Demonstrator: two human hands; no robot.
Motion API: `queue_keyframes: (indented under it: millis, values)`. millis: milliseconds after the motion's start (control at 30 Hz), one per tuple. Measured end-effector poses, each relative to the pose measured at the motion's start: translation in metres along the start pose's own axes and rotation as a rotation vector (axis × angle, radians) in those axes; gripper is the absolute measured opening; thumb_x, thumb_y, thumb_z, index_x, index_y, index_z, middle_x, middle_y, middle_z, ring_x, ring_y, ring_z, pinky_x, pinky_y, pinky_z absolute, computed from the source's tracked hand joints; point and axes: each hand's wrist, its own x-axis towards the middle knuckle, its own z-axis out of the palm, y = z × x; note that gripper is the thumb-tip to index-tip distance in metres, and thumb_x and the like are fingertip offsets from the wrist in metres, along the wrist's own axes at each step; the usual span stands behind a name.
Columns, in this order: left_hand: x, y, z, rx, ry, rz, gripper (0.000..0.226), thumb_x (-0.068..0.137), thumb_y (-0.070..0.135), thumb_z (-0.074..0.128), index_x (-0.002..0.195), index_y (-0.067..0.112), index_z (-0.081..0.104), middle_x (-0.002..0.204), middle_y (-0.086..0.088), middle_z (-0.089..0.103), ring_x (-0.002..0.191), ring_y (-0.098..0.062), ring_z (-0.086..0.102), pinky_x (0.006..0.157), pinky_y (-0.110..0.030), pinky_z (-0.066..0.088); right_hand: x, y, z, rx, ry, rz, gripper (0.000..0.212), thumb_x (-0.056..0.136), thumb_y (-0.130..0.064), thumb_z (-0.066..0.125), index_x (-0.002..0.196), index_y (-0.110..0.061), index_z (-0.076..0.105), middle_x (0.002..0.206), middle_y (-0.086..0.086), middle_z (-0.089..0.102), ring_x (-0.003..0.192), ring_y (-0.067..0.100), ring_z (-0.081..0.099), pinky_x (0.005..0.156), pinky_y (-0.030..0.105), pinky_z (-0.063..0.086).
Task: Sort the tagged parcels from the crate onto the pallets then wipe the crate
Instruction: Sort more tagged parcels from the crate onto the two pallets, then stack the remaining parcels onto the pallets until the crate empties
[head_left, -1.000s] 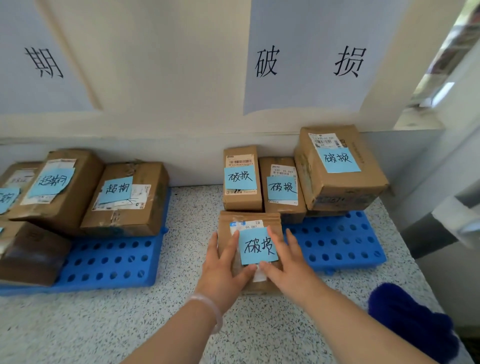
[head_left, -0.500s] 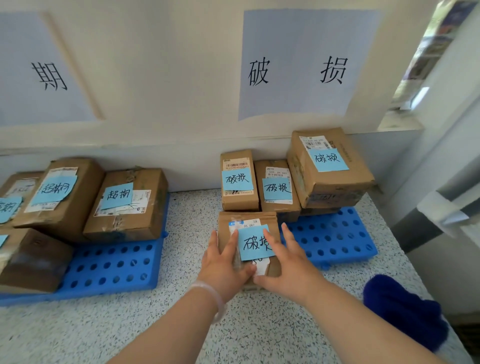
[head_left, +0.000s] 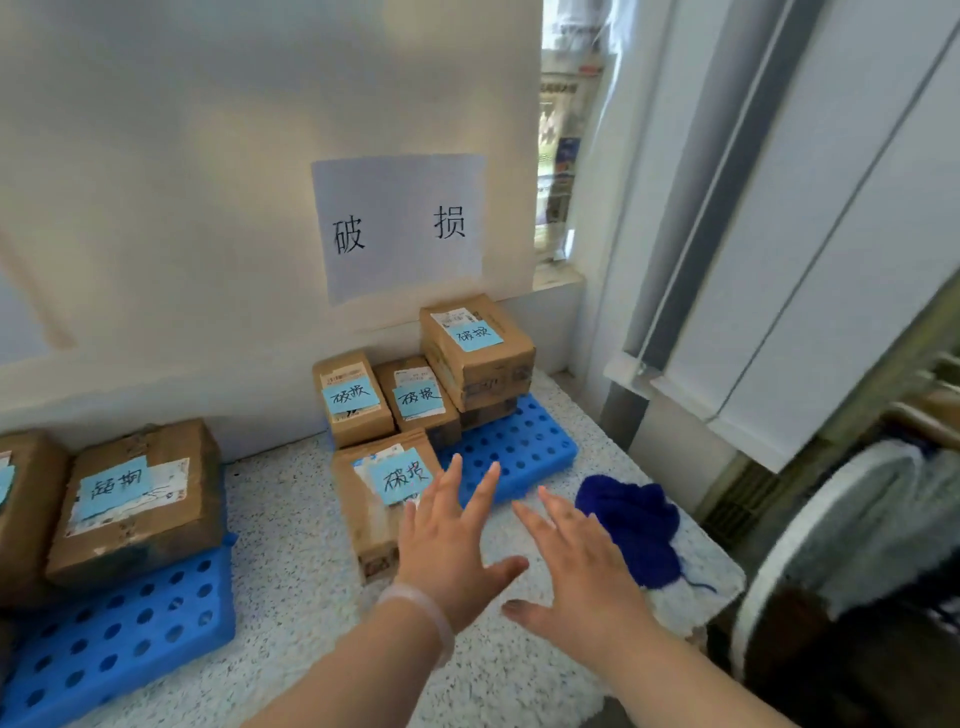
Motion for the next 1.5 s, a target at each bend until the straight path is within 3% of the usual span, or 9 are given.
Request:
queue_keyframes:
  millis: [133, 367, 533, 767, 900, 1067, 1500]
  values:
    - [-0.021, 0.063, 0.006, -0.001, -0.020, 0.162, 0.095, 0.085, 0.072, 0.051, 0.151, 0.048, -0.014, 0.163, 0.004, -0.021, 0.152, -0.020, -0.010, 0.123, -0.049, 0.001, -0.061, 0.025, -0.020, -0.037, 0.082, 0.132, 0.098, 0.075, -0.077, 0.041, 0.153, -0.041, -0.007, 0.152, -0.017, -0.027, 0.148, 0.013, -0.017, 0.115, 0.031, -0.015]
    - [-0.049, 0.172, 0.023, -0.026, -0.051, 0.453, 0.094, 0.086, 0.071, 0.049, 0.150, 0.049, -0.016, 0.165, 0.005, -0.010, 0.152, -0.019, -0.004, 0.122, -0.047, 0.007, -0.174, 0.068, -0.057, -0.024, 0.177, 0.381, 0.093, 0.085, -0.064, 0.054, 0.153, -0.042, -0.005, 0.162, -0.010, -0.016, 0.149, 0.013, -0.016, 0.121, 0.038, -0.009]
    - [-0.075, 0.252, 0.032, -0.038, -0.117, 0.581, 0.096, 0.086, 0.066, 0.056, 0.150, 0.052, -0.013, 0.165, 0.006, -0.013, 0.152, -0.020, -0.008, 0.123, -0.048, 0.001, -0.246, 0.102, -0.079, -0.020, 0.244, 0.537, 0.092, 0.086, -0.061, 0.057, 0.153, -0.043, -0.003, 0.162, -0.011, -0.017, 0.148, 0.012, -0.017, 0.118, 0.037, -0.012]
    - [-0.113, 0.335, 0.063, -0.033, -0.149, 0.713, 0.097, 0.084, 0.068, 0.055, 0.151, 0.049, -0.013, 0.165, 0.005, -0.013, 0.152, -0.020, -0.005, 0.123, -0.048, 0.005, -0.338, 0.149, -0.085, 0.071, 0.238, 0.719, 0.092, 0.088, -0.054, 0.060, 0.151, -0.045, -0.006, 0.160, -0.013, -0.020, 0.147, 0.013, -0.019, 0.115, 0.040, -0.014]
    - [-0.140, 0.381, 0.084, -0.019, -0.215, 0.730, 0.096, 0.086, 0.066, 0.056, 0.150, 0.049, -0.014, 0.164, 0.006, -0.013, 0.152, -0.019, -0.006, 0.123, -0.050, 0.005, -0.388, 0.182, -0.092, 0.085, 0.226, 0.791, 0.095, 0.087, -0.055, 0.062, 0.150, -0.047, -0.009, 0.160, -0.015, -0.021, 0.148, 0.015, -0.015, 0.115, 0.036, -0.008]
    - [-0.161, 0.433, 0.106, -0.022, -0.236, 0.691, 0.095, 0.087, 0.065, 0.056, 0.150, 0.050, -0.015, 0.165, 0.007, -0.012, 0.152, -0.019, -0.005, 0.123, -0.049, 0.003, -0.432, 0.230, -0.100, 0.108, 0.216, 0.833, 0.099, 0.088, -0.032, 0.066, 0.151, -0.044, -0.009, 0.161, -0.012, -0.019, 0.150, 0.018, -0.013, 0.120, 0.039, -0.002]
    - [-0.180, 0.460, 0.155, 0.101, -0.358, 0.533, 0.097, 0.086, 0.064, 0.058, 0.152, 0.048, -0.012, 0.165, 0.004, -0.009, 0.152, -0.022, -0.003, 0.121, -0.047, 0.003, -0.452, 0.302, -0.071, 0.184, 0.117, 0.705, 0.098, 0.088, -0.048, 0.065, 0.151, -0.044, -0.010, 0.163, -0.010, -0.014, 0.150, 0.018, -0.009, 0.119, 0.038, 0.001]
